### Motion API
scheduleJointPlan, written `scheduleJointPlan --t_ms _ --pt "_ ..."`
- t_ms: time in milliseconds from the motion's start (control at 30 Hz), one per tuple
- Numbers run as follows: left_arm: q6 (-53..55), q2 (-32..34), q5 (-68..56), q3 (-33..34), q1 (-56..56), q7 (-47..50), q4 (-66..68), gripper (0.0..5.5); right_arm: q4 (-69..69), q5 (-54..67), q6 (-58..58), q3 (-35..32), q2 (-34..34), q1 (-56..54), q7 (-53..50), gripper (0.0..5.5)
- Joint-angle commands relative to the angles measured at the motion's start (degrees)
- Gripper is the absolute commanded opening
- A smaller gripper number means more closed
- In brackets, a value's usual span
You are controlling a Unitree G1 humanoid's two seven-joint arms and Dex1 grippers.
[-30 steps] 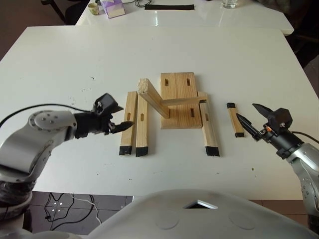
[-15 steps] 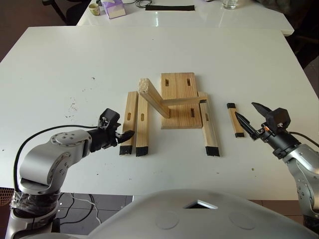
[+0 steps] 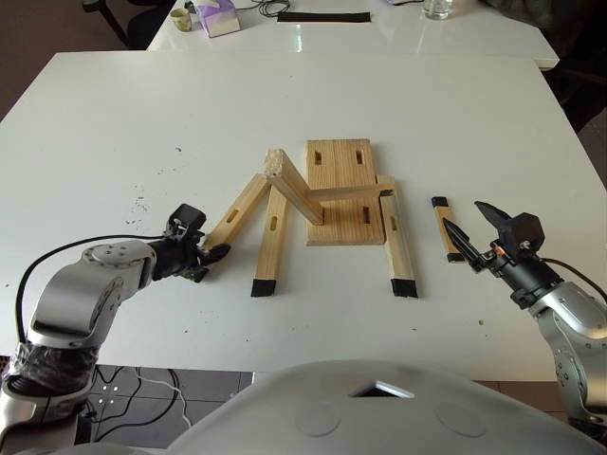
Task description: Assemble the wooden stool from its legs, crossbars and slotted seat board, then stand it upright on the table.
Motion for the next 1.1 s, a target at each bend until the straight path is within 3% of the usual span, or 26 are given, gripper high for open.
scheduleJointPlan --t_ms 33,167,400,533,633,800,933,1100 --pt "-2.5 -2.1 -0.1 0.2 -1.8 -1.8 4.0 2.68 0.5 -0.3 0.0 -0.3 -0.5 -1.7 -0.1 3.18" --pt "-3.7 -3.4 -1.3 3.4 -8.4 -2.6 7.9 2.07 1.4 0.5 0.3 -2.2 -1.8 -3.4 0.7 3.18" --pt "-15.9 -5.2 -2.4 11.7 -28.0 -3.7 17.4 2.02 4.2 6.0 2.8 -8.8 -5.6 -10.8 2.7 3.18" --pt "-14.7 -8.8 -16.5 17.9 -37.0 -7.4 10.8 2.02 3.3 19.0 9.2 -15.4 -8.8 -21.0 3.5 3.18" --pt "-11.1 -10.8 -33.0 20.2 -41.9 -10.4 3.4 2.02 -0.8 36.4 15.0 -16.9 -11.6 -29.4 4.9 3.18" --pt "-9.4 -14.5 -51.0 17.3 -44.8 -9.1 -2.5 2.02 -1.2 58.8 21.0 -10.8 -12.6 -45.9 2.3 3.38" --pt "-9.7 -15.5 -52.1 12.1 -41.4 -8.9 -6.9 2.02 2.5 67.3 24.9 -5.9 -12.9 -54.3 2.4 3.86" --pt "-11.1 -15.0 -48.3 7.7 -39.0 -10.5 -7.9 2.02 2.1 69.1 29.1 -1.5 -15.2 -57.2 8.7 3.86"
